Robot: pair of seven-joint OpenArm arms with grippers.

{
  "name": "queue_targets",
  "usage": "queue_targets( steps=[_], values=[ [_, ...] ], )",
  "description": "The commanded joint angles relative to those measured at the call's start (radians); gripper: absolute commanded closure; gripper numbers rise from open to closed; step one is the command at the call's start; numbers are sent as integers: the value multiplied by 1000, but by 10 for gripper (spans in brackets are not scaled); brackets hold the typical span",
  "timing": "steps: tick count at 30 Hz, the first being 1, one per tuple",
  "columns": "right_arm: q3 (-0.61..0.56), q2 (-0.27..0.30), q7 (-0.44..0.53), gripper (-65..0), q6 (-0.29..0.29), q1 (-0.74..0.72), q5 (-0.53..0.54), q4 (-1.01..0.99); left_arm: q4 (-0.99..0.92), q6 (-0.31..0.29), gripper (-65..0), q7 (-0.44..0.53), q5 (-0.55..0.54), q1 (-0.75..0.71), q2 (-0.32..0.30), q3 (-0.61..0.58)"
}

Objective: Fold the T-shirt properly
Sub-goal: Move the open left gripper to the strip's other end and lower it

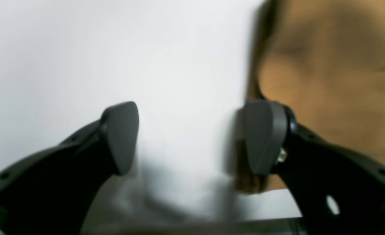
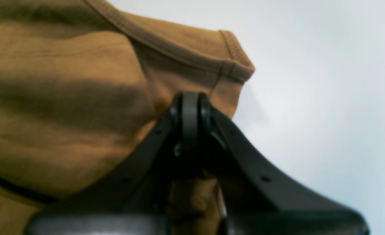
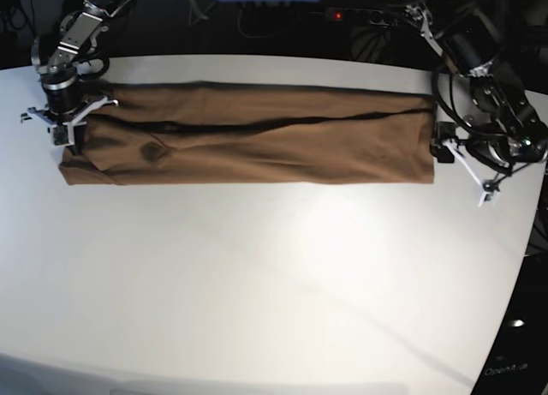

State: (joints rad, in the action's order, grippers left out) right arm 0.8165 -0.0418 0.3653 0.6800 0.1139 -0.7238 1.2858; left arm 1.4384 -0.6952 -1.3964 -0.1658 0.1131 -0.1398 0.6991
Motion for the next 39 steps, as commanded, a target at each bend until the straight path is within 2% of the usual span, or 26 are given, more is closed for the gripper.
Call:
queue_targets(
  steps=[1, 7, 13, 21, 27, 36, 39],
  values=[
    [2, 1, -70, -3, 18, 8, -61, -2, 15, -3, -493, 0, -34, 13, -28, 0],
    [4, 1, -73, -3, 18, 8, -61, -2, 5, -3, -493, 0, -146, 4, -71, 0],
    [-1, 1, -75, -3, 18, 8, -63, -2, -8, -3, -493, 0, -177, -16, -70, 0],
    [-1, 1, -76, -3, 18, 8, -63, -2, -170, -3, -493, 0, -268, -8, -71, 0],
    [-1, 1, -76, -3, 18, 8, -63, -2, -189, -3, -493, 0, -269, -16, -68, -3],
    [-1, 1, -76, -3, 18, 8, -63, -2, -305, -3, -493, 0, -274, -62, -73, -94],
    [-1, 1, -76, -3, 18, 8, -63, -2, -319, -3, -493, 0, -275, -76, -93, -129]
  ],
)
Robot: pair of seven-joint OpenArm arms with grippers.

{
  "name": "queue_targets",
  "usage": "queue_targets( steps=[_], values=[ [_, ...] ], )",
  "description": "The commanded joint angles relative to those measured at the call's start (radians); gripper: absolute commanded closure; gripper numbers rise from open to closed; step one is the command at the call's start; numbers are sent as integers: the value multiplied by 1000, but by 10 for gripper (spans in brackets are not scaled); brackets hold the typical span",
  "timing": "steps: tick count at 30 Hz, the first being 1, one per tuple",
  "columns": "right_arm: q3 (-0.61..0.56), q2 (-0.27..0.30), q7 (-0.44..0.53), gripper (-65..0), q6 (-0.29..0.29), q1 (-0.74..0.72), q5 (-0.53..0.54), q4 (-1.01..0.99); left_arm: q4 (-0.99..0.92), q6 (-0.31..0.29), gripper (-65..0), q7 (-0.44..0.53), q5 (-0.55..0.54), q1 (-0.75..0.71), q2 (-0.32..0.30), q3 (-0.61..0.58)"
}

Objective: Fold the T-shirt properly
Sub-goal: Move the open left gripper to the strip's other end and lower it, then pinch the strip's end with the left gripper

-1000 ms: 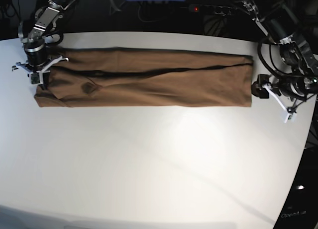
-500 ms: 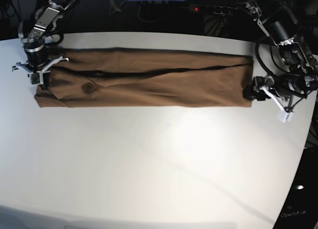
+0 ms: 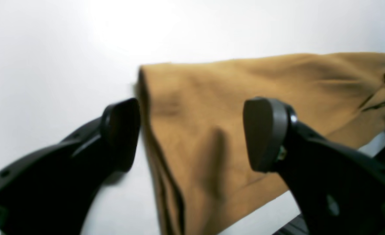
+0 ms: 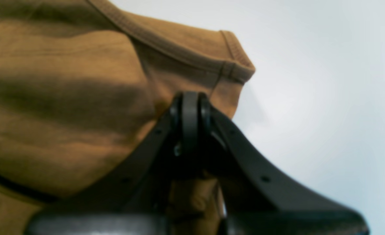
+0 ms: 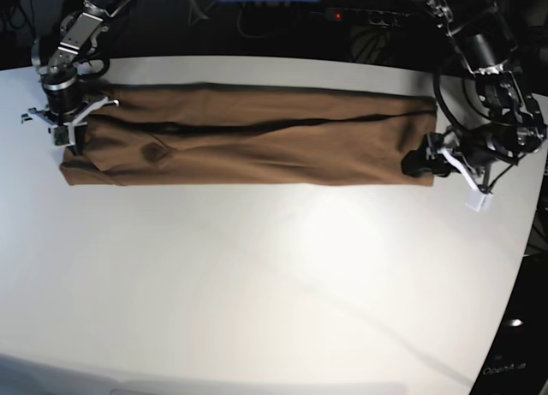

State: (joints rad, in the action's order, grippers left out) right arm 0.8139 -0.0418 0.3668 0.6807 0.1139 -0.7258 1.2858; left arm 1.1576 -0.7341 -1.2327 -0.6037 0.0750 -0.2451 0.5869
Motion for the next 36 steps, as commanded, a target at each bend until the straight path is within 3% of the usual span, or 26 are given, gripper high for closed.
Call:
queue_targets(
  steps=[1, 5, 14, 20, 27, 36],
  values=[
    [2, 1, -78, -3, 17, 8, -61, -2, -38, 36, -493, -164, 163, -53, 8, -25],
    [5, 1, -78, -3, 17, 8, -61, -2, -32, 36, -493, -164, 163, -100, 2, -29],
    [6, 0, -78, -3, 17, 8, -61, -2, -34, 36, -493, -164, 167, -169, -84, -29],
    [6, 0, -78, -3, 17, 8, -61, -2, -37, 36, -493, -164, 175, -192, -87, -32],
    [6, 0, -78, -3, 17, 8, -61, -2, -51, 36, -493, -164, 295, -142, -47, -103],
    [6, 0, -78, -3, 17, 7, -61, -2, -273, 36, -493, -164, 445, -31, -38, -106]
  ],
)
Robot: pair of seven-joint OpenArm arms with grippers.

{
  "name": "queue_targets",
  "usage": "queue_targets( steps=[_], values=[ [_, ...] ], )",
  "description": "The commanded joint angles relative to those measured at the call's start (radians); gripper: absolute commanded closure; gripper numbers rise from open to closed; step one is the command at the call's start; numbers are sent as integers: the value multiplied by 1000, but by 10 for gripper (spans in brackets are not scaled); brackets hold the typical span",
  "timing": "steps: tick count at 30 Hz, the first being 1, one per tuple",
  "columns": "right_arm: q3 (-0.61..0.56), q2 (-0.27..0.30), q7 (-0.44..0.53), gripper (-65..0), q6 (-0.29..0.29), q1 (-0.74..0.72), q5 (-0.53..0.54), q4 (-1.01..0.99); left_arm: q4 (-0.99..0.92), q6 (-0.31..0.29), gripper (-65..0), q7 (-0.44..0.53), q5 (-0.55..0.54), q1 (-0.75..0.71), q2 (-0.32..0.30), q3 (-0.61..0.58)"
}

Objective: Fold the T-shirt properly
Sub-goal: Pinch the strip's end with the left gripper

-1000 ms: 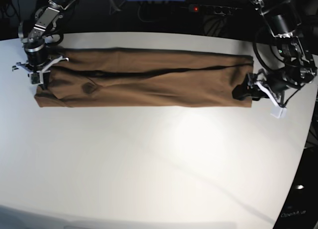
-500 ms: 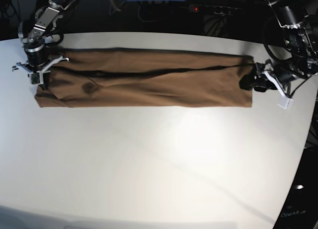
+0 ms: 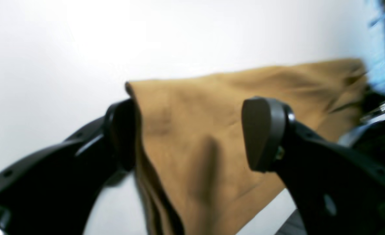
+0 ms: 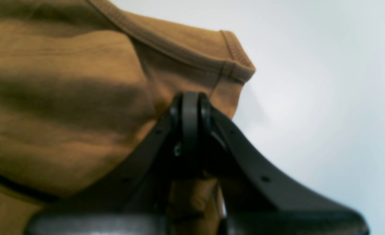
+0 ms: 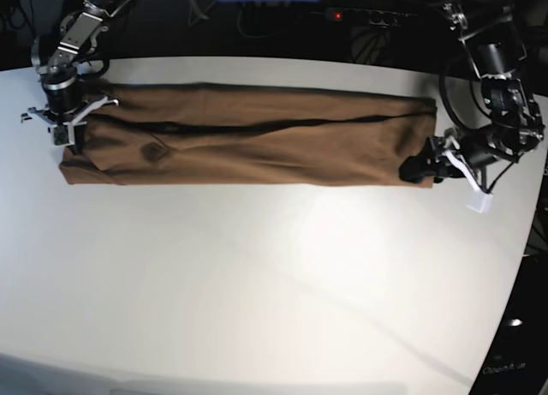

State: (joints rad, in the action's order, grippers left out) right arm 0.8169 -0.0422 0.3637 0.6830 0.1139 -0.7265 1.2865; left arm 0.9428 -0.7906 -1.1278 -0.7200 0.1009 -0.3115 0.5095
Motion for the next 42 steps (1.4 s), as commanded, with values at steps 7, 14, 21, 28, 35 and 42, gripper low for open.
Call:
queue_targets(
  steps=[7, 14, 21, 28, 35, 42],
  values=[
    [3, 0, -76, -3, 15, 2, -60, -3, -67, 92, -493, -268, 669, -46, 71, -28],
    [3, 0, -76, -3, 15, -1, -60, -3, -67, 92, -493, -268, 782, -51, 76, -28],
    [3, -12, -76, -3, 15, -1, -60, -3, -63, 92, -493, -268, 877, -53, 35, -21],
    [3, -12, -76, -3, 15, -1, -60, -3, -67, 92, -493, -268, 919, -54, -54, -28],
    [2, -14, -76, -3, 15, -3, -60, -3, -55, 92, -493, -268, 1068, -43, -59, -28],
    [-1, -14, -76, -3, 15, -3, -60, -3, -55, 92, -493, -268, 1084, -10, -2, -114]
  ],
)
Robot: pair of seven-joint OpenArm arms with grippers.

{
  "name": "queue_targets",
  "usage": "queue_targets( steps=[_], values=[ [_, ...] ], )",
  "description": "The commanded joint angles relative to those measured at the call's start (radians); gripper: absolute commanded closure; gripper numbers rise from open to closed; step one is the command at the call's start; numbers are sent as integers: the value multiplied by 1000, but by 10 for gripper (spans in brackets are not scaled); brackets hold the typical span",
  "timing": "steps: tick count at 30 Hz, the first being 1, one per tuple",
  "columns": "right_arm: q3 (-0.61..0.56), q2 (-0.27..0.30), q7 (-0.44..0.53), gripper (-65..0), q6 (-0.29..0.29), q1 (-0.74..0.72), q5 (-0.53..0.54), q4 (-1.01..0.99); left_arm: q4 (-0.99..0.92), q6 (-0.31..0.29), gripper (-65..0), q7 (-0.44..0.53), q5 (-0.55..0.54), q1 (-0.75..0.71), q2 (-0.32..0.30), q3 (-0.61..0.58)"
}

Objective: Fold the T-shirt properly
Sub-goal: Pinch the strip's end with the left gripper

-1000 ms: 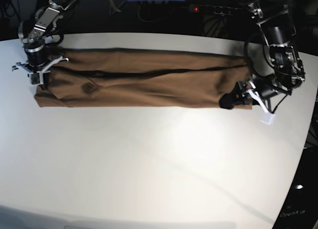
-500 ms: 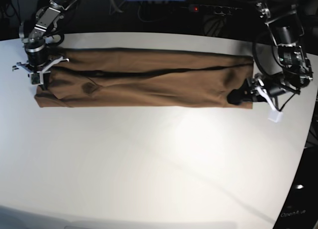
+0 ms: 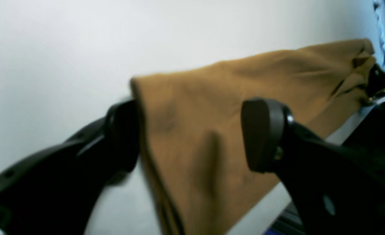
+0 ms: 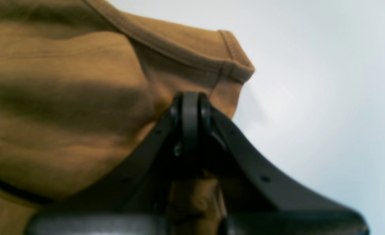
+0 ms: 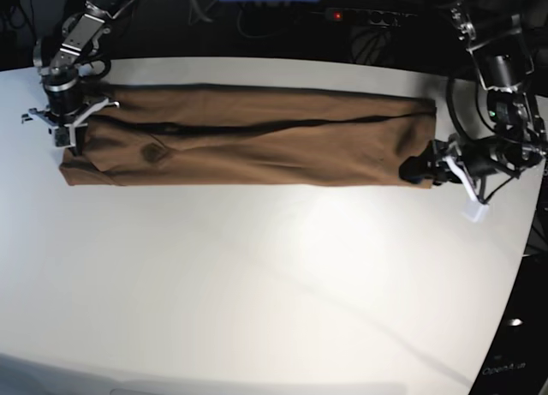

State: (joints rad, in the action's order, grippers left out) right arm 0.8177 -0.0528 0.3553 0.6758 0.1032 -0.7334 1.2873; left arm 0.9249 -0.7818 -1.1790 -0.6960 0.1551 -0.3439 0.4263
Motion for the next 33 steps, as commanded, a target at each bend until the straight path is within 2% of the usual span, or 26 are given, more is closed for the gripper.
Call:
queue_targets(
  steps=[1, 3, 9, 17, 19, 24, 33],
  values=[
    [-2, -3, -68, -3, 22, 8, -53, -4, -37, 84, -493, -217, 1060, -64, 44, -47],
    [-1, -3, -68, -3, 22, 8, -53, -4, -37, 84, -493, -217, 1062, -64, 68, -70],
    [4, -3, -68, -3, 22, 8, -67, -4, -46, 84, -493, -217, 1067, -90, 65, -102],
    [4, -11, -68, -3, 22, 8, -65, -4, -37, 84, -493, -217, 1249, -105, -1, -91],
    [4, -15, -68, -3, 22, 8, -65, -4, -36, 84, -493, -217, 1289, -104, -1, -63],
    [1, -15, -68, -3, 22, 8, -65, -4, -7, 84, -493, -217, 1347, -98, -13, 7],
    [-1, -15, -68, -3, 22, 7, -65, -4, 30, 84, -493, -217, 1398, -102, -11, 7]
  ],
)
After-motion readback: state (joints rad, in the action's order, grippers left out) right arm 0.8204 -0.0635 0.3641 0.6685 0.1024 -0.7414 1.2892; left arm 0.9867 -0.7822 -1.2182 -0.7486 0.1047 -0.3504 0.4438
